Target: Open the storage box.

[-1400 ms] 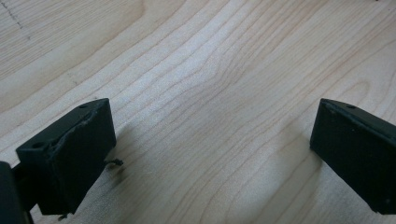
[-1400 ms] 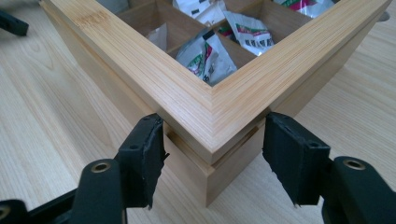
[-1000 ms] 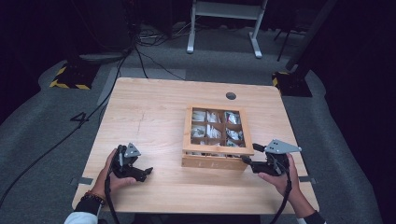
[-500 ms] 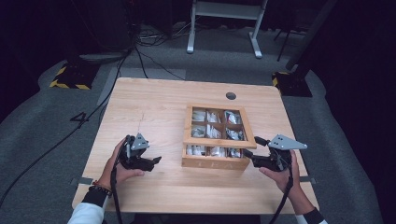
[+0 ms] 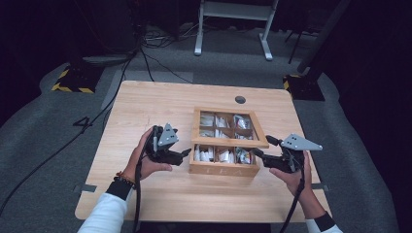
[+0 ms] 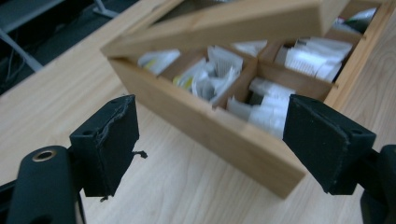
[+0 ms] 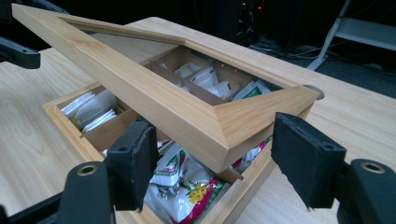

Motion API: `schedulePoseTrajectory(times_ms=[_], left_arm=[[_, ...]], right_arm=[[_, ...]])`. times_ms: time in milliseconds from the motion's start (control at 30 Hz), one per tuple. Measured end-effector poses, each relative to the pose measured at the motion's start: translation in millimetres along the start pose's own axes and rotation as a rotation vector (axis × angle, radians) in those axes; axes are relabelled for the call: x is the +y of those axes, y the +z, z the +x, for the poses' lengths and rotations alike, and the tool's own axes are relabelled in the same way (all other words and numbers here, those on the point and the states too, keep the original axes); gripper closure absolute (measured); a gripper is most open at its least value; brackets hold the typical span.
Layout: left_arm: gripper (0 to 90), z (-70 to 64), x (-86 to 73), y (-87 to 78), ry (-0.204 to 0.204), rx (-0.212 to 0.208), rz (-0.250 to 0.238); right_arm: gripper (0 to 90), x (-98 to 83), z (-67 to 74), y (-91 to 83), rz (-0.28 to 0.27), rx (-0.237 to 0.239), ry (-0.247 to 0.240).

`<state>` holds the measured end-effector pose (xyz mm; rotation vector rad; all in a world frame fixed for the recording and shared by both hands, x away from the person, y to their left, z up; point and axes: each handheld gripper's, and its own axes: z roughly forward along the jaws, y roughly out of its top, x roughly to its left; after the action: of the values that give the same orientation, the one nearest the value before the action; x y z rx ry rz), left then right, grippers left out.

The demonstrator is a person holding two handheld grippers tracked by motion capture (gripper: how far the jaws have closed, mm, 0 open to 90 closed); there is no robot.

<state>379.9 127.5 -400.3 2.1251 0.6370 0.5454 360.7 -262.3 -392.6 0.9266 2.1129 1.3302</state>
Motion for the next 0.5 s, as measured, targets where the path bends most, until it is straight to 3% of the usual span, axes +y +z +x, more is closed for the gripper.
schedulePoseTrajectory(times_ms=[333,500], left_arm=[[20.0,-8.4,28.2,2.8,0.052,0.0,-0.057],[24.9,-9.5,38.4,6.5,0.085,0.028,-0.064]], right_arm=[[32.0,6.5,-2.7,1.5,-0.012,-0.006,0.009],[31.8,8.6,-3.8,2.1,-0.016,-0.004,0.017]])
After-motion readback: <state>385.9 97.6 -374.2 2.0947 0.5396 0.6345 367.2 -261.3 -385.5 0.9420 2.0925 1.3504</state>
